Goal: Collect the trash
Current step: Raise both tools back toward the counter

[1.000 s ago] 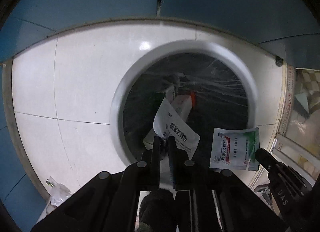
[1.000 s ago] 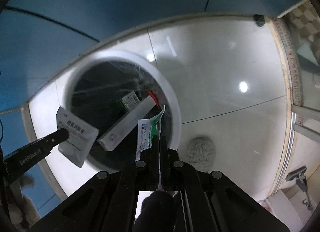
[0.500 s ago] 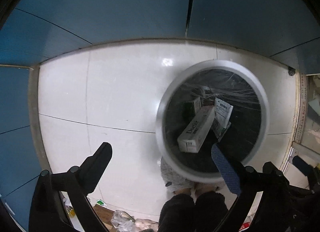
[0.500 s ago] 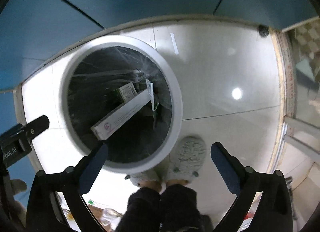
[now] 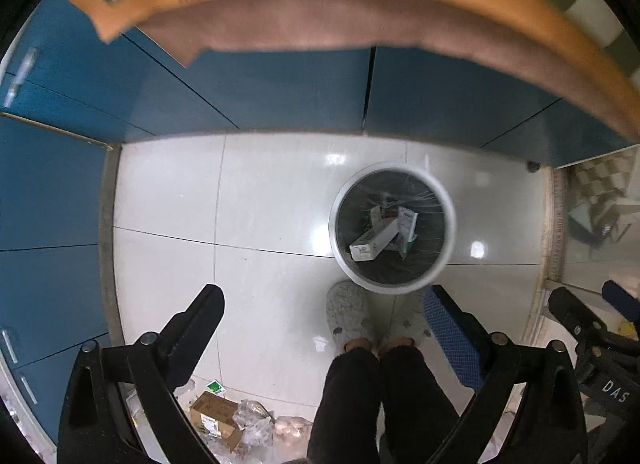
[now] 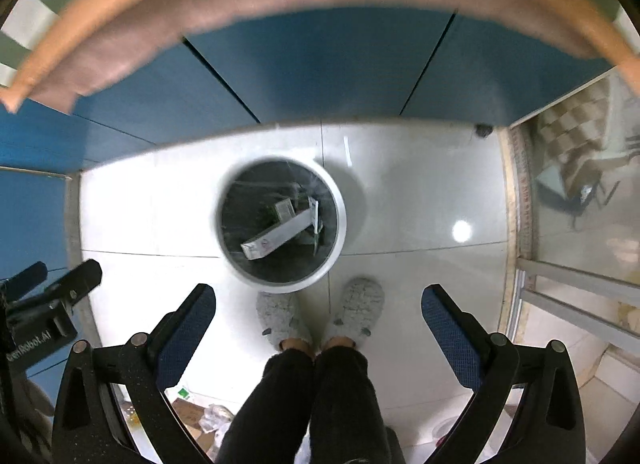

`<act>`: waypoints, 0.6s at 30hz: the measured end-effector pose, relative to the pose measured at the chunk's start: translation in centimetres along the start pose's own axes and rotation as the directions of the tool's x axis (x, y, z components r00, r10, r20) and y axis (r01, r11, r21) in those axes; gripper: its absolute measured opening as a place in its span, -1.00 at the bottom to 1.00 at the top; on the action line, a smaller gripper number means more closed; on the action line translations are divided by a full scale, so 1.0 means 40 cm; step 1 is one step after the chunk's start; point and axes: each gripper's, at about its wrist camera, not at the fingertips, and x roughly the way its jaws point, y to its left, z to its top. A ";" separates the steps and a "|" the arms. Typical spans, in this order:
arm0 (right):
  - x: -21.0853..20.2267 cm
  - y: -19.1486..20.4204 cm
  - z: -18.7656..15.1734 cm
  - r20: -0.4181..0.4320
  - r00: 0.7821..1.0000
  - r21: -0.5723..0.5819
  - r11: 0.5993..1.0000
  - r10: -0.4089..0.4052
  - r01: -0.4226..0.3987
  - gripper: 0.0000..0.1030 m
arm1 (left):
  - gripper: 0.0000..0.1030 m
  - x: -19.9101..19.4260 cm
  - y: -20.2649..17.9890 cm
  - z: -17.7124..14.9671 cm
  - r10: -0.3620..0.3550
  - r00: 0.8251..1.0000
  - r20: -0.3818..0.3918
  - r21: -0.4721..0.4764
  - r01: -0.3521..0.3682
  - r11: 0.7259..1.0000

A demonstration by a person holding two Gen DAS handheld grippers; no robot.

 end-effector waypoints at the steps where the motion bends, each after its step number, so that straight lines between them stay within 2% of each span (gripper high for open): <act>1: -0.054 0.005 -0.003 0.013 1.000 -0.010 1.000 -0.006 0.006 1.00 | 0.97 -0.048 0.004 -0.009 -0.006 1.000 0.013 -0.001 0.006 1.000; 9: -0.431 0.023 -0.068 0.081 0.997 -0.036 0.999 0.014 -0.012 1.00 | 0.97 -0.311 0.021 -0.078 -0.029 0.998 0.052 0.004 0.029 1.000; 16: -0.657 0.038 -0.136 0.119 0.992 -0.049 0.998 0.039 -0.034 1.00 | 0.97 -0.476 0.056 -0.121 -0.041 0.993 0.111 -0.027 0.045 0.999; 18: -0.702 0.042 -0.145 0.136 0.989 -0.040 0.998 0.056 -0.051 1.00 | 0.97 -0.530 0.067 -0.115 -0.032 0.987 0.157 -0.030 0.038 0.999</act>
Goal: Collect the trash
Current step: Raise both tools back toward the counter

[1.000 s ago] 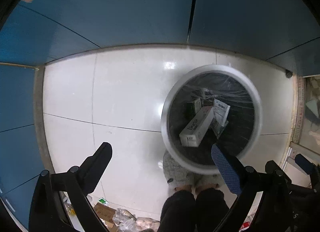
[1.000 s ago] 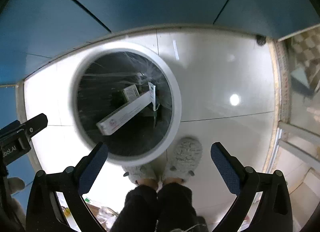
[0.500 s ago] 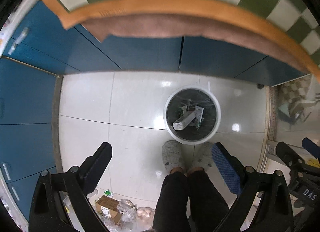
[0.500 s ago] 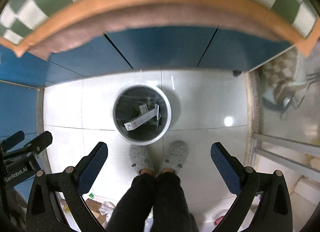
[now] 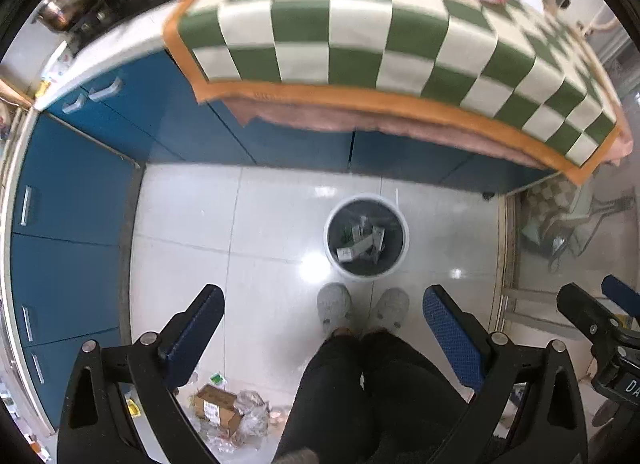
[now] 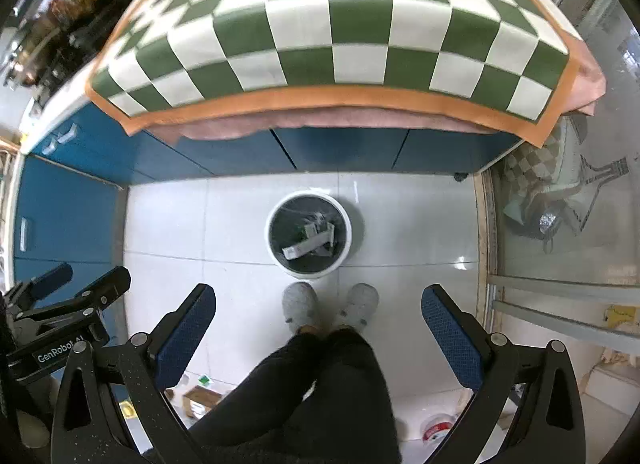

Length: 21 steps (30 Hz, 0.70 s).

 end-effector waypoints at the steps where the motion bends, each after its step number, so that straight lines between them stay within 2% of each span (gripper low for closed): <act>1: -0.008 0.009 -0.002 0.007 1.000 0.004 1.000 0.005 -0.005 1.00 | 0.97 -0.019 0.001 0.010 0.012 1.000 0.021 0.002 -0.012 1.000; 3: -0.063 0.010 0.011 0.047 0.998 0.028 0.999 0.034 -0.035 1.00 | 0.97 -0.068 0.003 0.038 0.044 0.995 0.091 0.002 -0.044 0.999; 6: -0.112 0.010 0.039 0.109 0.991 0.061 0.995 0.073 -0.080 1.00 | 0.97 -0.125 0.012 0.101 0.082 0.977 0.199 -0.016 -0.080 0.997; 11: -0.183 -0.034 0.143 0.181 0.978 0.126 0.984 0.103 -0.127 1.00 | 0.98 -0.186 0.010 0.244 0.074 0.947 0.313 -0.052 -0.060 0.997; 16: -0.196 -0.111 0.279 0.219 0.969 0.165 0.974 0.116 -0.154 1.00 | 1.00 -0.194 -0.038 0.386 0.120 0.935 0.335 -0.058 -0.106 0.993; 19: -0.177 -0.180 0.397 0.227 0.965 0.198 0.964 0.128 -0.175 1.00 | 1.00 -0.174 -0.096 0.493 0.143 0.939 0.314 -0.064 -0.129 0.990; 21: -0.163 -0.246 0.512 0.244 0.963 0.226 0.958 0.119 -0.176 1.00 | 1.00 -0.157 -0.145 0.559 0.164 0.938 0.306 -0.068 -0.150 0.986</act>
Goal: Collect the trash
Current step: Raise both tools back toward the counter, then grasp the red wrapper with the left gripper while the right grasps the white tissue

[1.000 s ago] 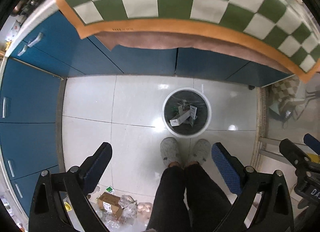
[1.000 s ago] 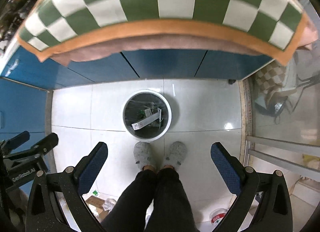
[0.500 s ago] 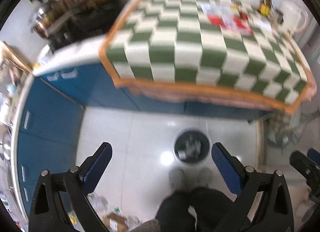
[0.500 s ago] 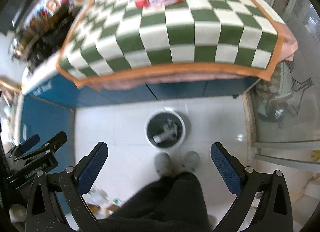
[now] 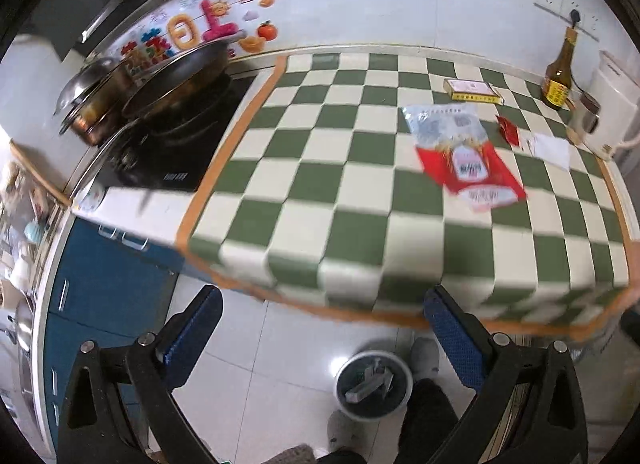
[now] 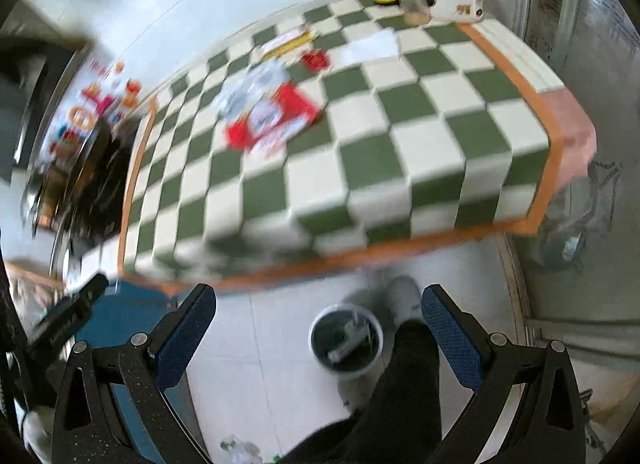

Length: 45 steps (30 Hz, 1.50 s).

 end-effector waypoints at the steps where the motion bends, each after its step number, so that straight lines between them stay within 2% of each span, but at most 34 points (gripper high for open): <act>1: 0.018 -0.021 0.058 0.011 1.000 0.015 1.000 -0.003 0.003 1.00 | 1.00 0.018 -0.030 0.033 0.016 1.000 -0.008 0.003 -0.016 1.000; 6: 0.142 -0.119 0.365 0.029 0.999 0.077 0.997 -0.033 0.031 1.00 | 1.00 0.151 -0.227 0.233 0.029 0.997 -0.071 0.039 -0.026 0.999; 7: 0.190 -0.137 0.451 0.030 0.998 0.076 0.996 -0.049 0.047 1.00 | 1.00 0.176 -0.257 0.262 0.027 0.997 -0.078 0.044 -0.024 0.999; 10: 0.299 -0.156 0.598 0.018 0.998 0.067 0.996 -0.067 0.066 1.00 | 1.00 0.266 -0.367 0.363 0.026 0.994 -0.105 0.063 -0.020 0.998; 12: 0.402 -0.158 0.696 0.003 0.997 0.043 0.996 -0.083 0.083 0.92 | 1.00 0.332 -0.434 0.417 0.015 0.991 -0.135 0.076 -0.005 0.997; 15: 0.530 -0.145 0.782 -0.031 0.993 -0.005 0.993 -0.114 0.114 0.78 | 1.00 0.408 -0.508 0.466 -0.004 0.983 -0.186 0.108 0.024 0.994; 16: 0.565 -0.143 0.796 -0.044 0.993 -0.019 0.994 -0.110 0.109 0.75 | 0.99 0.433 -0.533 0.478 -0.012 0.979 -0.204 0.120 0.037 0.992; 18: 0.636 -0.138 0.819 -0.066 0.994 -0.063 0.994 -0.088 0.084 0.55 | 0.98 0.467 -0.571 0.497 -0.044 0.971 -0.233 0.127 0.075 0.989; 19: 0.629 -0.122 0.819 -0.010 0.994 -0.106 0.989 -0.105 0.104 0.46 | 0.98 0.481 -0.589 0.506 -0.066 0.967 -0.245 0.126 0.100 0.987; 20: 0.641 -0.099 0.825 0.001 0.989 -0.179 0.973 -0.147 0.145 0.12 | 0.98 0.490 -0.604 0.514 -0.083 0.964 -0.252 0.126 0.118 0.985; 21: 0.639 -0.088 0.828 0.037 0.983 -0.215 0.959 -0.183 0.186 -0.31 | 0.97 0.500 -0.622 0.522 -0.110 0.959 -0.262 0.125 0.147 0.981; 22: 0.637 -0.091 0.831 0.051 0.978 -0.218 0.953 -0.203 0.210 -0.51 | 0.93 0.509 -0.638 0.528 -0.134 0.954 -0.268 0.124 0.172 0.977; 23: 0.635 -0.100 0.837 0.051 0.978 -0.208 0.956 -0.203 0.209 -0.79 | 0.91 0.515 -0.653 0.534 -0.146 0.951 -0.272 0.127 0.185 0.974; 24: 0.631 -0.114 0.844 0.050 0.981 -0.190 0.962 -0.190 0.196 -0.86 | 0.83 0.523 -0.668 0.538 -0.162 0.947 -0.279 0.131 0.205 0.970; 26: 0.616 -0.154 0.860 0.043 0.980 -0.138 0.970 -0.194 0.199 -0.86 | 0.53 0.539 -0.701 0.542 -0.172 0.940 -0.295 0.154 0.225 0.962; 27: 0.606 -0.177 0.867 0.039 0.980 -0.108 0.974 -0.194 0.197 -0.87 | 0.26 0.547 -0.719 0.541 -0.178 0.934 -0.309 0.169 0.238 0.956; 28: 0.599 -0.199 0.873 0.032 0.982 -0.080 0.979 -0.187 0.189 -0.87 | -0.11 0.553 -0.728 0.539 -0.178 0.931 -0.319 0.178 0.243 0.954; 29: 0.591 -0.216 0.878 0.027 0.982 -0.056 0.981 -0.186 0.187 -0.87 | -0.24 0.556 -0.734 0.537 -0.182 0.927 -0.327 0.181 0.250 0.951; 31: 0.582 -0.250 0.883 0.024 0.982 -0.029 0.982 -0.189 0.189 -0.87 | -0.78 0.545 -0.741 0.534 -0.209 0.925 -0.316 0.173 0.273 0.946; 35: 0.573 -0.276 0.890 0.025 0.980 -0.023 0.980 -0.196 0.197 -0.87 | -0.87 0.508 -0.752 0.519 -0.152 0.954 -0.258 0.231 0.214 0.949; 39: 0.563 -0.268 0.883 0.032 0.980 -0.040 0.979 -0.199 0.200 -0.87 | -0.90 0.444 -0.738 0.498 -0.086 0.983 -0.163 0.264 0.127 0.956; 41: 0.553 -0.261 0.879 0.037 0.981 -0.046 0.980 -0.192 0.194 -0.88 | -0.90 0.413 -0.728 0.494 -0.067 0.989 -0.130 0.264 0.100 0.959; 42: 0.540 -0.266 0.843 0.042 0.981 -0.049 0.980 -0.191 0.193 -0.88 | -0.90 0.392 -0.718 0.489 -0.057 0.992 -0.112 0.259 0.085 0.962; 45: 0.505 -0.249 0.806 0.060 0.981 -0.062 0.980 -0.183 0.187 -0.88 | -0.91 0.352 -0.687 0.483 -0.051 0.996 -0.068 0.243 0.066 0.968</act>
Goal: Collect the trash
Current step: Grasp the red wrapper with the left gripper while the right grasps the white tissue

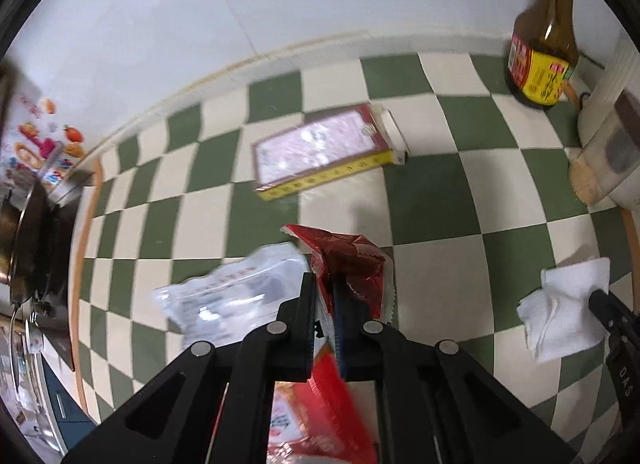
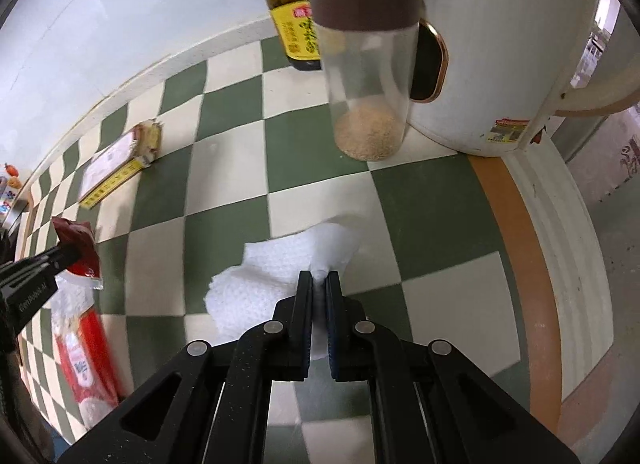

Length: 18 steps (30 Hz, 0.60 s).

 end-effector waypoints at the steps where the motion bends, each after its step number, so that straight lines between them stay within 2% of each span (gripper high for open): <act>1: -0.007 0.009 -0.006 0.005 1.000 -0.005 1.000 0.003 -0.003 -0.88 | -0.91 -0.015 0.009 -0.008 0.006 1.000 0.014 -0.006 -0.006 1.000; 6: -0.083 0.034 -0.051 0.035 0.999 -0.029 0.999 0.018 -0.017 -0.88 | -0.91 -0.097 0.066 -0.037 -0.007 0.998 0.058 -0.048 0.010 0.999; 9: -0.130 0.053 -0.080 0.045 0.998 -0.038 0.999 0.040 -0.039 -0.88 | -0.91 -0.114 0.113 -0.050 -0.002 0.996 0.089 -0.064 0.008 0.998; 14: -0.233 0.104 -0.158 0.082 0.994 -0.092 0.994 0.067 -0.059 -0.88 | -0.92 -0.218 0.198 -0.131 0.007 0.987 0.160 -0.101 0.010 0.995; 18: -0.330 0.152 -0.247 0.123 0.989 -0.118 0.991 0.081 -0.067 -0.88 | -0.92 -0.314 0.277 -0.238 0.000 0.975 0.221 -0.116 0.027 0.993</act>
